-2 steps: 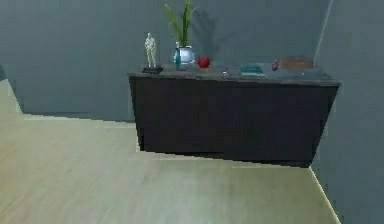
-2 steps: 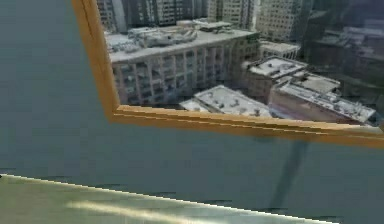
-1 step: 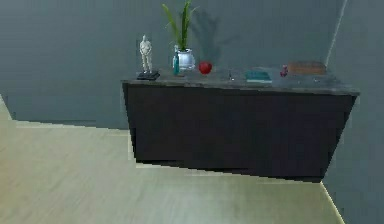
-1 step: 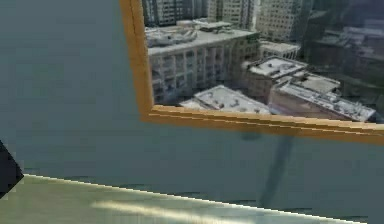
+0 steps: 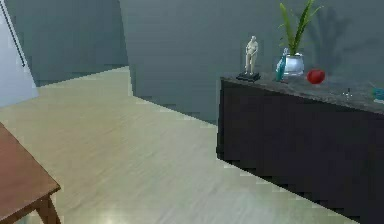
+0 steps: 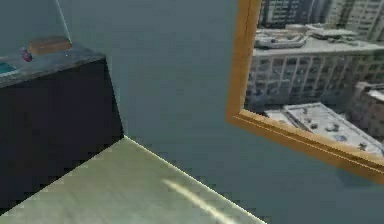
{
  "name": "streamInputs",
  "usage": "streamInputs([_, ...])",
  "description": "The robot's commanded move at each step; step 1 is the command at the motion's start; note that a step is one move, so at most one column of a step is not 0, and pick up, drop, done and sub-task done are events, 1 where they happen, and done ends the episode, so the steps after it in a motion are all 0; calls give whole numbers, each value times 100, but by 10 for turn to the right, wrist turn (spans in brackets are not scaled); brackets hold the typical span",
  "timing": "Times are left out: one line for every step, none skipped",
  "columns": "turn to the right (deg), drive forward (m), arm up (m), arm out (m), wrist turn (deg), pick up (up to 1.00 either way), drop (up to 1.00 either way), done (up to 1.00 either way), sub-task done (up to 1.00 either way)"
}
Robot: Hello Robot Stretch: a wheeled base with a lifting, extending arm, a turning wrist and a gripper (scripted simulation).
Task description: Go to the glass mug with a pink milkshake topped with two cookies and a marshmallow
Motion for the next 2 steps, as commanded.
streamInputs([0,100,0,0,0,0,0,0,0])
streamInputs([-240,0,0,0,0,0,0,0,0])
